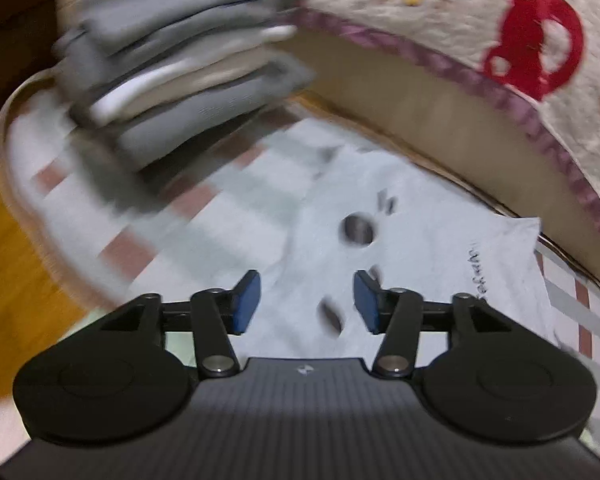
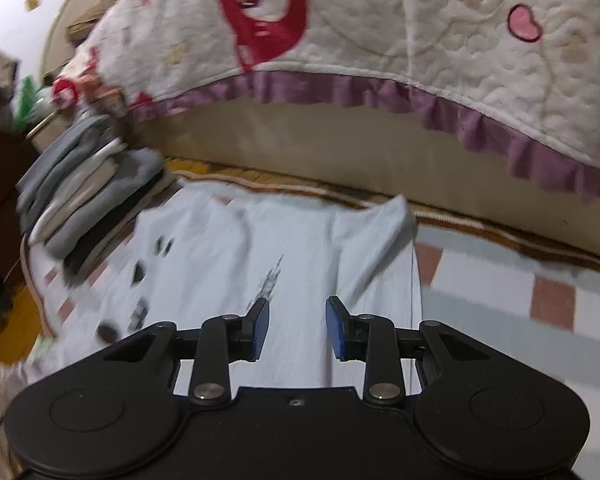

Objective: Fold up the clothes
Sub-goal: 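Shake the sweatshirt out flat and open both grippers, then grasp the sweatshirt hem with the right gripper while the left gripper grasps it too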

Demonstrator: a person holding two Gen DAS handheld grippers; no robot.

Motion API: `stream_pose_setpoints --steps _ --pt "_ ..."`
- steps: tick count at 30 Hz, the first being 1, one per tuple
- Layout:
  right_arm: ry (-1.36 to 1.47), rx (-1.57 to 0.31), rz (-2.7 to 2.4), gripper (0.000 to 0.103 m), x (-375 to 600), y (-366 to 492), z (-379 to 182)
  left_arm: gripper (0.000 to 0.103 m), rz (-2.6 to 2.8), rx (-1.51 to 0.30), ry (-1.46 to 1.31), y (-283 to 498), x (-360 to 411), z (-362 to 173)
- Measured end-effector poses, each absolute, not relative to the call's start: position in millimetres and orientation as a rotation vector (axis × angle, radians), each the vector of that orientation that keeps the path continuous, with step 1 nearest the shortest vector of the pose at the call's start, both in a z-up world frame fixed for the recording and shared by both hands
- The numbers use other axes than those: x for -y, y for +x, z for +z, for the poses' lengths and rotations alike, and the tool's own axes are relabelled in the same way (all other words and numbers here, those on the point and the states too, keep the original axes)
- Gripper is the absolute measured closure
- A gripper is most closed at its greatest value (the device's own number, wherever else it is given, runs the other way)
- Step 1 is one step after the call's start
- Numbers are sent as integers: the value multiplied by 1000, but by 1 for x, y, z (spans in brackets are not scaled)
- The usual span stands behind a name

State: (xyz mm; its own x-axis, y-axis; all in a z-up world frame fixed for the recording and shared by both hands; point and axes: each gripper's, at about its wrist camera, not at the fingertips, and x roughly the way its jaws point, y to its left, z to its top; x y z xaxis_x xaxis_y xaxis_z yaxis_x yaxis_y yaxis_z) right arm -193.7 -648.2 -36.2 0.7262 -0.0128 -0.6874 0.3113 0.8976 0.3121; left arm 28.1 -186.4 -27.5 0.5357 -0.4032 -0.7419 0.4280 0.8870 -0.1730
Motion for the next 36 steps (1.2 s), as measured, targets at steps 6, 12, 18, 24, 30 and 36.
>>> stream_pose_setpoints --steps 6,12,18,24,30,36 --pt "392 -847 -230 67 682 -117 -61 49 -557 -855 38 110 248 -71" --pt "292 -940 -293 63 693 -68 -85 49 -586 -856 40 183 289 -107" --pt "388 -911 -408 51 713 -69 -107 49 -633 -925 -58 233 310 -130" --pt "481 -880 -517 50 733 -70 -127 49 -642 -1012 -119 257 331 -161" --pt "520 -900 -480 46 743 -52 -136 49 -718 -1034 -204 271 343 -176" --pt "508 -919 -456 46 746 -36 -146 42 -769 -1105 -275 275 353 -187"
